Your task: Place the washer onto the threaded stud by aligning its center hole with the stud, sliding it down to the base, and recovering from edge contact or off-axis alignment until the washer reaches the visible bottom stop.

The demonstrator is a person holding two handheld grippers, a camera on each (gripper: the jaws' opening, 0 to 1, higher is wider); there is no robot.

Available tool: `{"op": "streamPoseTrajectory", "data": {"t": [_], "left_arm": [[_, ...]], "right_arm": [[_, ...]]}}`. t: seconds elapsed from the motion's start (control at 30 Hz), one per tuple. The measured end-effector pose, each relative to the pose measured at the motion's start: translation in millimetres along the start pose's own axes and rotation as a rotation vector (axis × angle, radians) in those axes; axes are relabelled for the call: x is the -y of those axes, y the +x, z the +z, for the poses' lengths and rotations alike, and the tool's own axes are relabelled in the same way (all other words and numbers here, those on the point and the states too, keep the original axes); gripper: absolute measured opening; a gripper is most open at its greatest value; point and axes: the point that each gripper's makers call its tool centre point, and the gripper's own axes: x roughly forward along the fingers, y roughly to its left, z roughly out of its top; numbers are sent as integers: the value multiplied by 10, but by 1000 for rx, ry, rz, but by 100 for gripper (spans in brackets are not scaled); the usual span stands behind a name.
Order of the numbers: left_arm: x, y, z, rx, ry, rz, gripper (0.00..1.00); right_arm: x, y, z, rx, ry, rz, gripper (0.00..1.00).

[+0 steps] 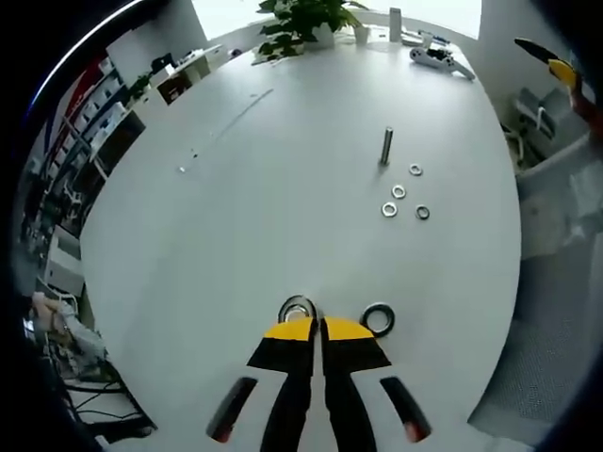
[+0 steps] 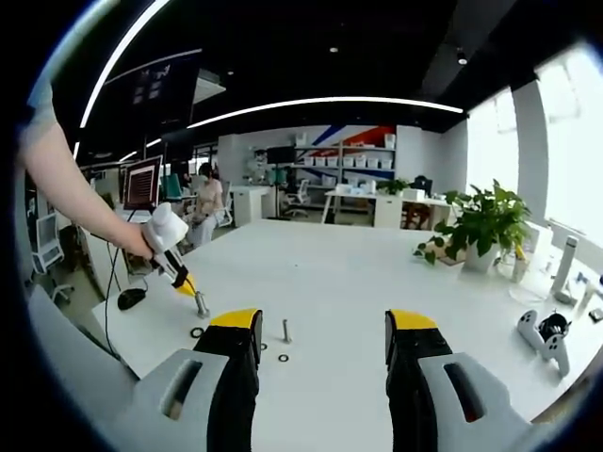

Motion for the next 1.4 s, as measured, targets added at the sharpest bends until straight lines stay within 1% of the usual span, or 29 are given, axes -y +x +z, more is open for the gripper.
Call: {"op": "streamPoseTrajectory", "data": {"t": [0.13, 0.2, 0.27, 0.5, 0.53, 0.63, 0.7, 0.77, 0.8, 0.93, 1.03, 1.1, 1.27, 1.4], "left_arm": [[7, -15, -8, -1, 0, -2, 0], [3, 8, -43, -12, 8, -7, 0], [-28, 20, -64, -11, 18, 4, 0], [-75, -11, -89, 5, -2, 17, 0], [-85, -29, -96, 5, -3, 28, 0], [-80, -36, -55, 34, -13, 27, 0], [-92, -1, -45, 37, -8, 22, 0], [-58, 23, -43, 28, 14, 20, 0], [-55, 8, -18, 39, 21, 28, 0], [-48, 20, 16, 44, -1, 26, 0], [16, 6, 50, 48, 37, 30, 0], [-7, 31, 51, 48, 48, 35, 0], [-4, -3, 45, 43, 66, 54, 0], [-5, -37, 23, 47, 62, 50, 0]], "right_arm": [[5, -5, 1, 1, 1, -3, 55], [5, -3, -1, 1, 1, -3, 55], [-6, -4, 4, 0, -1, -1, 55], [-16, -9, 11, 0, -1, -1, 55], [-17, -7, 12, -1, -4, 0, 55], [-16, -10, 8, -2, -4, -1, 55], [-11, -8, 6, -2, -2, -3, 55], [-14, -3, 6, -3, -3, -2, 55], [-15, -2, 4, -4, -4, -1, 55], [-17, -9, 3, -5, -5, -3, 55], [-9, -6, 4, -4, -2, -5, 55], [-7, -8, 1, -6, -5, -6, 55], [-9, -16, 9, -6, -2, -8, 55], [-4, -11, 9, -4, -5, -7, 55]]}}
